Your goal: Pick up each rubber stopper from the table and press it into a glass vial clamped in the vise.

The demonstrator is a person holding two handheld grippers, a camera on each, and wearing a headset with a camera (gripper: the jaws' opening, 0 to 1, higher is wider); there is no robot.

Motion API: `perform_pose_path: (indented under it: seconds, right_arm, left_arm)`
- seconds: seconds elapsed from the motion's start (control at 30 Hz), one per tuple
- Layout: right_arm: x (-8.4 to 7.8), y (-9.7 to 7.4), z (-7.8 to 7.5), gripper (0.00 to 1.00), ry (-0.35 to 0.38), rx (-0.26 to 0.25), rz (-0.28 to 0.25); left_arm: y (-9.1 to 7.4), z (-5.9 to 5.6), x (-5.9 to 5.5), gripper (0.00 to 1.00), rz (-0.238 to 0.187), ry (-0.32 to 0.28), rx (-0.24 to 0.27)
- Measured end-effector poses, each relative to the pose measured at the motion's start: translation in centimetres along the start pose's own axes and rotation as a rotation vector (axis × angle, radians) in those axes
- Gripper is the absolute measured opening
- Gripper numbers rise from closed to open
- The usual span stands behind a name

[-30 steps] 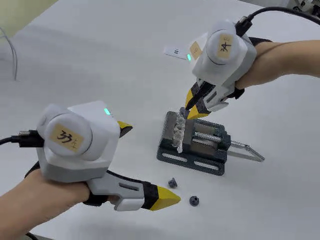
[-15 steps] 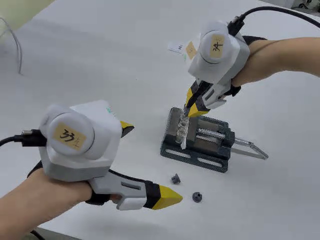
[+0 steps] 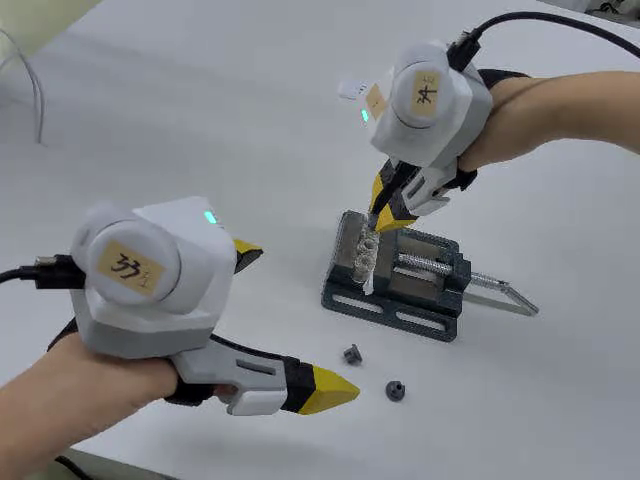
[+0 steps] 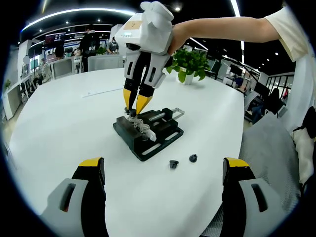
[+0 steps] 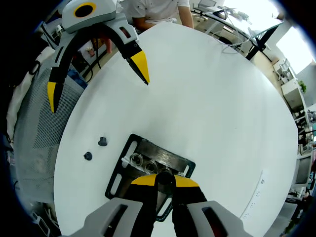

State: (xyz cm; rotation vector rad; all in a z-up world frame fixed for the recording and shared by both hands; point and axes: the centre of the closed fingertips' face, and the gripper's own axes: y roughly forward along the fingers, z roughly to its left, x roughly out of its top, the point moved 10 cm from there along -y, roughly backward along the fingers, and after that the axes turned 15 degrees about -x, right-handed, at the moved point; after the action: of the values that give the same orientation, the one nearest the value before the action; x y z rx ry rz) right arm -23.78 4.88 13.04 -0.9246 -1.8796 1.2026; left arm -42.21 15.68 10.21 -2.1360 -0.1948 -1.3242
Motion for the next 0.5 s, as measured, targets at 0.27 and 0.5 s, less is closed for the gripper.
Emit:
perform_pose_path:
  seconds: [0.27, 0.5]
  right_arm:
    - [0.24, 0.10, -0.32, 0.06, 0.013, 0.015, 0.047]
    - [0.52, 0.24, -0.34, 0.05, 0.144, -0.002, 0.095]
  left_arm:
    - [0.02, 0.10, -0.03, 0.99, -0.001, -0.006, -0.002]
    - [0.17, 0.16, 0.08, 0.99, -0.002, -0.004, -0.009]
